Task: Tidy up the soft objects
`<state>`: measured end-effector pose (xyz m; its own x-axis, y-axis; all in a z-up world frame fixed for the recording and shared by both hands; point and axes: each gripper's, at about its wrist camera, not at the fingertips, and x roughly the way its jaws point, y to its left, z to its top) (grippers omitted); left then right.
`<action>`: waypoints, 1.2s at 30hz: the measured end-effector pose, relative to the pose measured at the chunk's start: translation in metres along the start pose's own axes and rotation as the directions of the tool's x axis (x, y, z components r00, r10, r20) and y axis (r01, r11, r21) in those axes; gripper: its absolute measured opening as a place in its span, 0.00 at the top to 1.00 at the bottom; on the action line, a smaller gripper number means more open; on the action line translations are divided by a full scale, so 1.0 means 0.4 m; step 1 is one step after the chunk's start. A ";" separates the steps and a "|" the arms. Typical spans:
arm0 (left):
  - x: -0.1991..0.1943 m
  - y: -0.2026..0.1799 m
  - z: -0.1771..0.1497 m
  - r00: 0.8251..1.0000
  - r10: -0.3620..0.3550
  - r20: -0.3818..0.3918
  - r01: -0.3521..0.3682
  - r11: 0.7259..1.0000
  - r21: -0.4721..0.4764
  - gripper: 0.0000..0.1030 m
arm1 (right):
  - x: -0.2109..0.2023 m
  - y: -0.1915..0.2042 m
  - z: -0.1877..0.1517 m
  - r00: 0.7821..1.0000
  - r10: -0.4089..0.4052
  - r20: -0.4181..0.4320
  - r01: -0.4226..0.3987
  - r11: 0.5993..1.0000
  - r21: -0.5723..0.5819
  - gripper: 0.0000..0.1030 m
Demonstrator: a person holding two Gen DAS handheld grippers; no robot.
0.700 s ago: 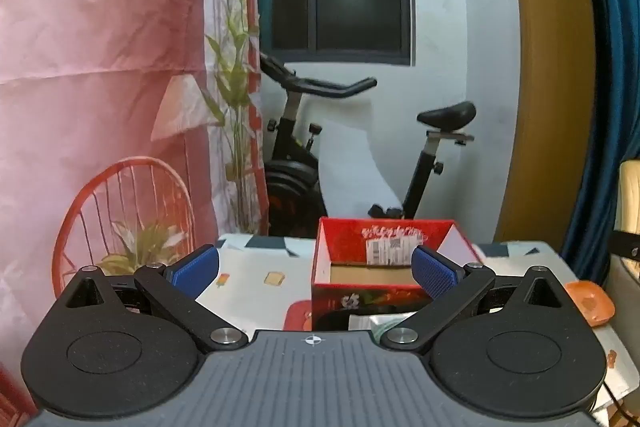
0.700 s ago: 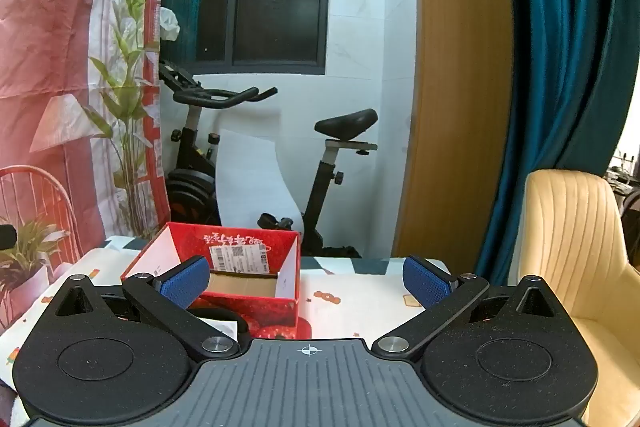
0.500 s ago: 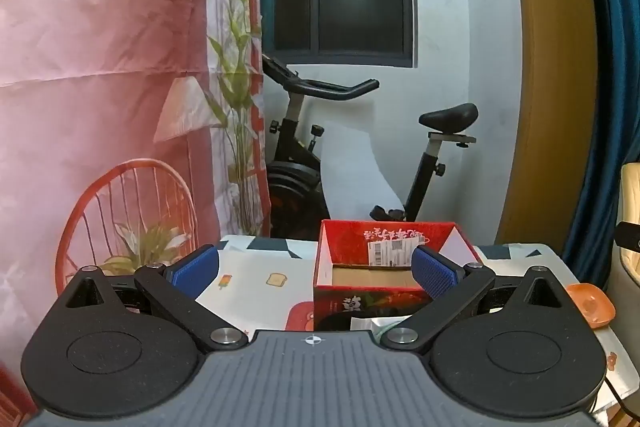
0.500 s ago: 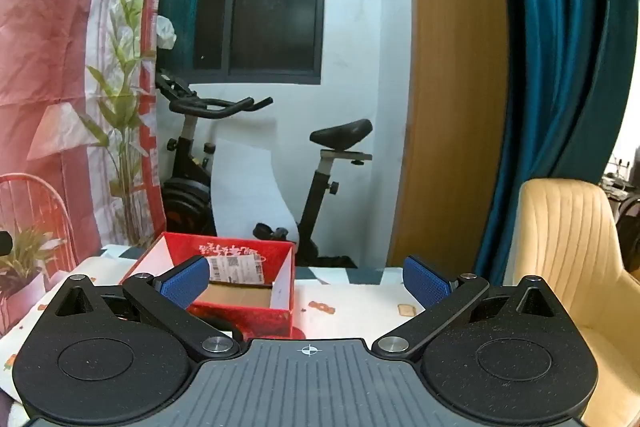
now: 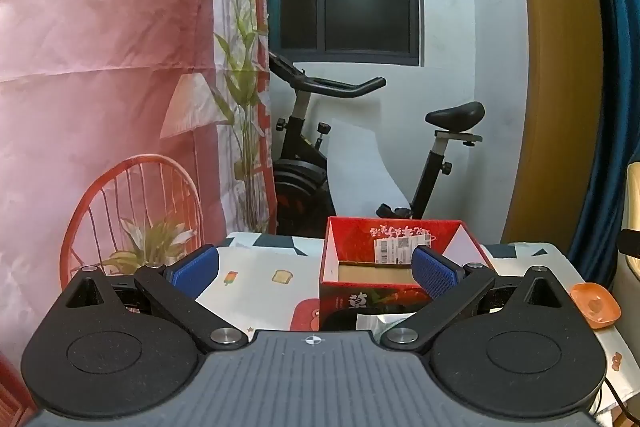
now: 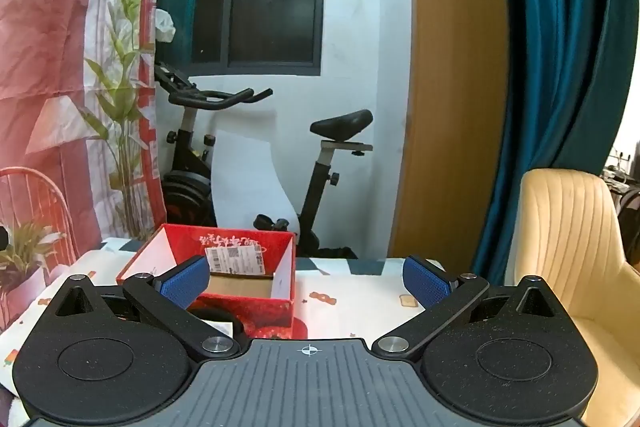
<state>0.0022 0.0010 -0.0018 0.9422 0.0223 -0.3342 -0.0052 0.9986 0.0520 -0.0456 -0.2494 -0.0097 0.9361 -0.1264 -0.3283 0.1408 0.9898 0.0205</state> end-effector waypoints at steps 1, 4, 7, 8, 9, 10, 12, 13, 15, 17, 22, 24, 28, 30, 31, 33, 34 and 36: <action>0.000 0.000 0.000 1.000 0.000 -0.003 0.000 1.000 -0.001 0.00 | 0.000 0.002 -0.001 1.000 0.000 -0.001 0.000 1.000 -0.001 0.00; 0.000 0.001 0.000 1.000 0.000 -0.006 0.000 1.000 -0.006 0.00 | -0.002 0.009 0.012 1.000 0.000 -0.005 0.000 1.000 -0.003 0.00; -0.003 0.006 -0.001 1.000 -0.001 -0.005 0.001 1.000 -0.013 0.00 | -0.001 0.009 0.010 1.000 0.000 -0.005 0.000 1.000 -0.002 0.00; -0.003 0.005 -0.001 1.000 0.000 -0.005 0.000 1.000 -0.011 0.00 | -0.001 0.010 0.010 1.000 0.000 -0.005 0.000 1.000 -0.002 0.00; -0.003 0.006 -0.001 1.000 0.001 -0.004 -0.001 1.000 -0.011 0.00 | -0.001 0.010 0.010 1.000 0.000 -0.005 0.000 1.000 -0.002 0.00; -0.004 0.007 -0.001 1.000 0.002 -0.004 -0.002 1.000 -0.011 0.00 | -0.001 0.009 0.009 1.000 -0.001 -0.006 0.001 1.000 -0.002 0.00; -0.005 0.006 0.000 1.000 0.002 -0.005 -0.002 1.000 -0.010 0.00 | -0.001 0.010 0.009 1.000 -0.001 -0.007 0.001 1.000 -0.001 0.00; -0.005 0.006 0.000 1.000 0.001 -0.004 -0.001 1.000 -0.009 0.00 | 0.000 0.010 0.012 1.000 0.000 -0.008 0.000 1.000 -0.002 0.00; -0.007 0.004 0.000 1.000 0.002 -0.001 -0.002 1.000 -0.006 0.00 | 0.000 0.009 0.011 1.000 0.001 -0.008 -0.001 1.000 -0.003 0.00; -0.009 0.003 0.000 1.000 0.004 0.003 -0.004 1.000 -0.004 0.00 | 0.000 0.009 0.011 1.000 0.000 -0.007 0.000 1.000 -0.001 0.00; -0.007 0.006 -0.002 1.000 0.001 -0.005 -0.001 1.000 -0.014 0.00 | 0.000 0.010 0.010 1.000 0.000 -0.009 0.000 1.000 -0.002 0.00; -0.004 0.007 -0.002 1.000 0.001 -0.010 -0.002 1.000 -0.016 0.00 | -0.001 0.011 0.010 1.000 0.000 -0.009 0.000 1.000 -0.001 0.00; -0.002 0.010 -0.003 1.000 0.001 -0.012 -0.002 1.000 -0.018 0.00 | 0.001 0.008 0.010 1.000 0.001 -0.010 -0.001 1.000 -0.001 0.00; -0.002 0.010 -0.002 1.000 0.002 -0.013 -0.003 1.000 -0.017 0.00 | 0.001 0.009 0.009 1.000 0.002 -0.009 -0.002 1.000 0.000 0.00; -0.002 0.010 -0.003 1.000 0.003 -0.013 -0.003 1.000 -0.018 0.00 | 0.001 0.009 0.009 1.000 0.001 -0.009 -0.001 1.000 -0.001 0.00; -0.001 0.010 -0.005 1.000 0.003 -0.014 -0.004 1.000 -0.019 0.00 | 0.001 0.011 0.009 1.000 0.002 -0.010 -0.002 1.000 -0.002 0.00; 0.000 0.009 -0.005 1.000 0.004 -0.015 -0.005 1.000 -0.020 0.00 | 0.002 0.009 0.009 1.000 0.002 -0.011 -0.002 1.000 -0.001 0.00; 0.001 0.008 -0.006 1.000 0.004 -0.016 -0.005 1.000 -0.020 0.00 | 0.001 0.010 0.008 1.000 0.002 -0.011 -0.002 1.000 -0.001 0.00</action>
<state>0.0019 0.0045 -0.0041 0.9369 0.0275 -0.3486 -0.0164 0.9993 0.0348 -0.0435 -0.2457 -0.0066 0.9327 -0.1240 -0.3388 0.1391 0.9901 0.0204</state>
